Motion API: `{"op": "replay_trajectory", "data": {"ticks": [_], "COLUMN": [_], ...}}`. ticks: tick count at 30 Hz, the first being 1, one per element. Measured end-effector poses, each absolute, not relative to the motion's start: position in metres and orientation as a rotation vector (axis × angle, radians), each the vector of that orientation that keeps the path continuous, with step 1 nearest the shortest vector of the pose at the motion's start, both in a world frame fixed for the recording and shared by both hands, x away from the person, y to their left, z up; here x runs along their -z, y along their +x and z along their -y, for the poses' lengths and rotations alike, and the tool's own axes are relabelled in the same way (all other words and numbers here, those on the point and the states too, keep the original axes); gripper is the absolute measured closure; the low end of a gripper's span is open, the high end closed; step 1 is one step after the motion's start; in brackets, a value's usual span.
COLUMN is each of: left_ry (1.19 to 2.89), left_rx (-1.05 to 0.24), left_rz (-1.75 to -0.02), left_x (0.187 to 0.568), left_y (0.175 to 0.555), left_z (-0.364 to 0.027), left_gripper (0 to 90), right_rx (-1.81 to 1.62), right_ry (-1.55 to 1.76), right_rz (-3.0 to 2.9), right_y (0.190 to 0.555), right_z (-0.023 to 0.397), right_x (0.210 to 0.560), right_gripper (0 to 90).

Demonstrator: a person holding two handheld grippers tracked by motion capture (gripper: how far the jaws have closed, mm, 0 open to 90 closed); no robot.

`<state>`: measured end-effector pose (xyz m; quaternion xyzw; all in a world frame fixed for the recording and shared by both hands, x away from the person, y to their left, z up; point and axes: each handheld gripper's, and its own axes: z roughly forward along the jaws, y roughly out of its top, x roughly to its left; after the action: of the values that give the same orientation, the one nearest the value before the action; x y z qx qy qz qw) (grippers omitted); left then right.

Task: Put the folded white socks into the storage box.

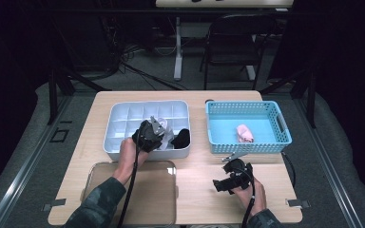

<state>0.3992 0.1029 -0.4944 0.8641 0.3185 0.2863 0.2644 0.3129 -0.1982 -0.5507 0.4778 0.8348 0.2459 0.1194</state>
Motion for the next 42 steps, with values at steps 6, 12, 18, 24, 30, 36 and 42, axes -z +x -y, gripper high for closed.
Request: {"op": "replay_trajectory", "data": {"ticks": [6, 12, 18, 24, 30, 36, 42], "left_ry": [2.366, 2.377, 2.397, 2.392, 2.406, 2.405, 2.384], "left_rx": [-0.793, -0.785, -0.72, -0.639, -0.569, -0.482, -0.479], "left_rz": [-0.87, -0.882, -0.894, -0.913, -0.926, -0.944, -0.946], "left_x": [0.494, 0.494, 0.494, 0.495, 0.499, 0.501, 0.496], "left_y": [0.398, 0.397, 0.4, 0.402, 0.407, 0.413, 0.412], "left_z": [-0.1, -0.099, -0.1, -0.103, -0.104, -0.106, -0.11], "left_gripper": [63.5, 63.6, 63.7, 63.8, 64.2, 64.2, 63.5], "right_rx": [-0.705, -0.697, -0.704, -0.694, -0.689, -0.677, -0.684], "right_ry": [1.398, 1.4, 1.402, 1.401, 1.406, 1.408, 1.406], "right_rz": [-2.441, -2.449, -2.45, -2.454, -2.457, -2.462, -2.458], "right_y": [0.313, 0.313, 0.313, 0.314, 0.314, 0.314, 0.314], "right_z": [0.199, 0.2, 0.199, 0.199, 0.199, 0.199, 0.199], "right_x": [0.551, 0.552, 0.552, 0.553, 0.553, 0.553, 0.553], "right_gripper": [3.2, 3.0, 2.9, 2.9, 2.9, 2.8, 2.8]}}
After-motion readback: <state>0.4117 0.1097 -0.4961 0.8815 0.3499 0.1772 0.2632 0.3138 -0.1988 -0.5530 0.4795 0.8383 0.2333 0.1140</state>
